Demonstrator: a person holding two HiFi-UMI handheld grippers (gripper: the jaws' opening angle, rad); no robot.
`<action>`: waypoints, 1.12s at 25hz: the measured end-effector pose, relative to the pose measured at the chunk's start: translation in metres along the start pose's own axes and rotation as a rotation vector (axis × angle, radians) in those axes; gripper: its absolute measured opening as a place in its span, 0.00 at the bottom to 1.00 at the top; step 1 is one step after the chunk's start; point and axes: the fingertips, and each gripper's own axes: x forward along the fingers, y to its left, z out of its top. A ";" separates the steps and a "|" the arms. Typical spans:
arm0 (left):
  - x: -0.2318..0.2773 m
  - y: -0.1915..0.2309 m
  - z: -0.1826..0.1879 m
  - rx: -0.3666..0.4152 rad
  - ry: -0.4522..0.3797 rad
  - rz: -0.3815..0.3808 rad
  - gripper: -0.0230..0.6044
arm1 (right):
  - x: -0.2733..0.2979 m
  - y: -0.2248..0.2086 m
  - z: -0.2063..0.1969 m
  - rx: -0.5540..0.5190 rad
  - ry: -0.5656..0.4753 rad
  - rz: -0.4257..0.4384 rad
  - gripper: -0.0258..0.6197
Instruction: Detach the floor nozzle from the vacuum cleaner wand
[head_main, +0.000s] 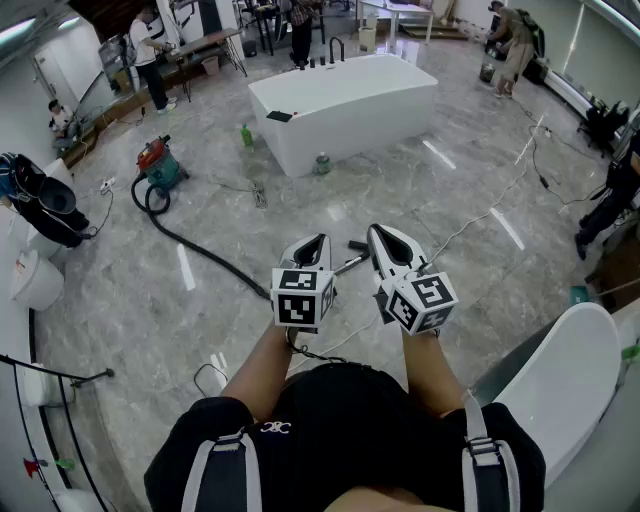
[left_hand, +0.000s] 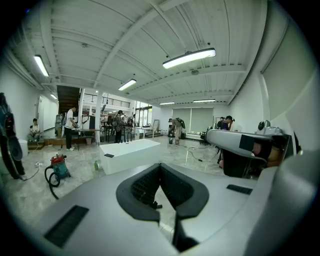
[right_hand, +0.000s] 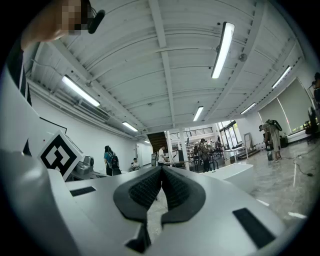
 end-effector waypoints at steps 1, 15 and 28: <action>0.002 -0.004 0.000 0.003 0.002 -0.002 0.05 | -0.002 -0.003 0.001 0.008 -0.004 0.002 0.07; 0.035 -0.063 0.009 0.044 -0.019 -0.007 0.05 | -0.045 -0.062 0.010 0.008 -0.037 -0.058 0.07; 0.117 -0.055 0.016 0.054 -0.012 -0.046 0.05 | -0.009 -0.139 0.000 0.165 -0.068 -0.054 0.07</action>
